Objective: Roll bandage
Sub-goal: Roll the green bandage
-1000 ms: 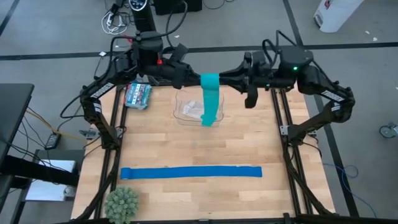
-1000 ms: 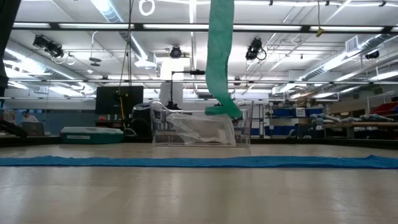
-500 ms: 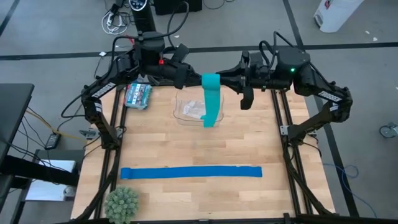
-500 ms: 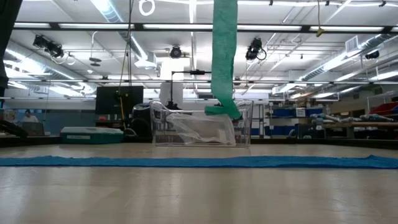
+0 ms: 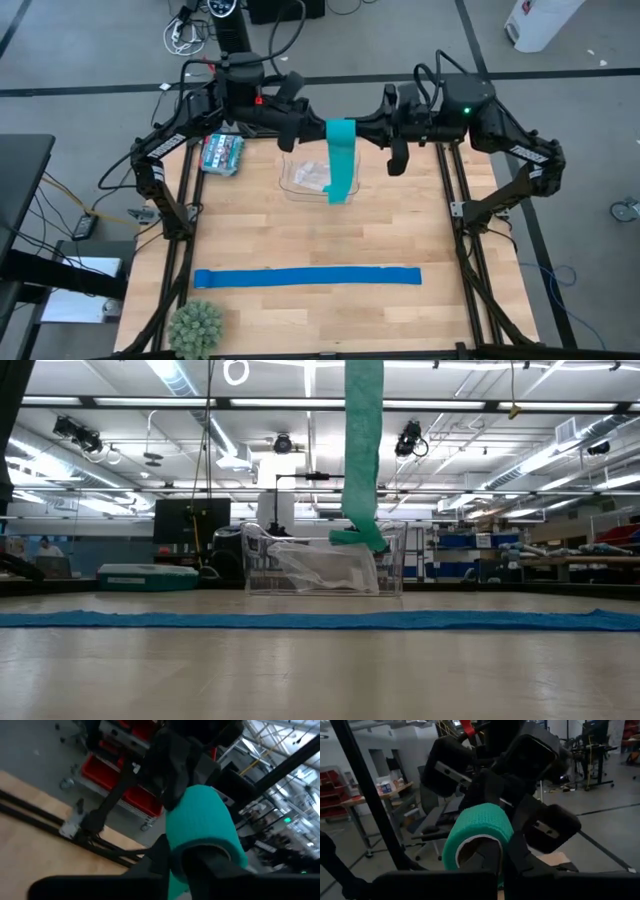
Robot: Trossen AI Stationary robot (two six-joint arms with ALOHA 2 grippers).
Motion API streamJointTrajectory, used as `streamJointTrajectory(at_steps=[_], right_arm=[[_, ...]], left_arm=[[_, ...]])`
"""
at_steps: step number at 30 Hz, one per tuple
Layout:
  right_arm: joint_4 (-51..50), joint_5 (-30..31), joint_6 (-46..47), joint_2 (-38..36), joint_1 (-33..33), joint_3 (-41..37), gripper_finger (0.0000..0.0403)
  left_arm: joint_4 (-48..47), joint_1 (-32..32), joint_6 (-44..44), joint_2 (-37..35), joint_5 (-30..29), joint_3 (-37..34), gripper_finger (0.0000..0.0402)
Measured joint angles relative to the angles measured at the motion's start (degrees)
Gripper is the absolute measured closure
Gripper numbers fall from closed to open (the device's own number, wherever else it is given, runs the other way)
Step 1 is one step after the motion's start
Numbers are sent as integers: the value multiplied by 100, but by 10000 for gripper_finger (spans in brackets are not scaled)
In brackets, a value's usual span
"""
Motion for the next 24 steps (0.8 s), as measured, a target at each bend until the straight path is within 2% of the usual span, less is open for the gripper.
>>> streamJointTrajectory(at_steps=[6,10,14,18,24], right_arm=[[-49,-305,432,-88,-75,-7,403],[-217,-271,732,-212,-73,-7,403],[-478,-302,1108,-428,-110,-7,403],[-921,-373,1751,-686,-301,-7,403],[-1044,-1171,2660,-852,-599,-7,403]], left_arm=[[152,23,358,-11,-72,0,279],[296,156,404,-30,68,0,256],[311,336,391,-34,452,190,251],[387,369,573,-90,472,335,250],[387,148,1239,-247,-30,335,264]])
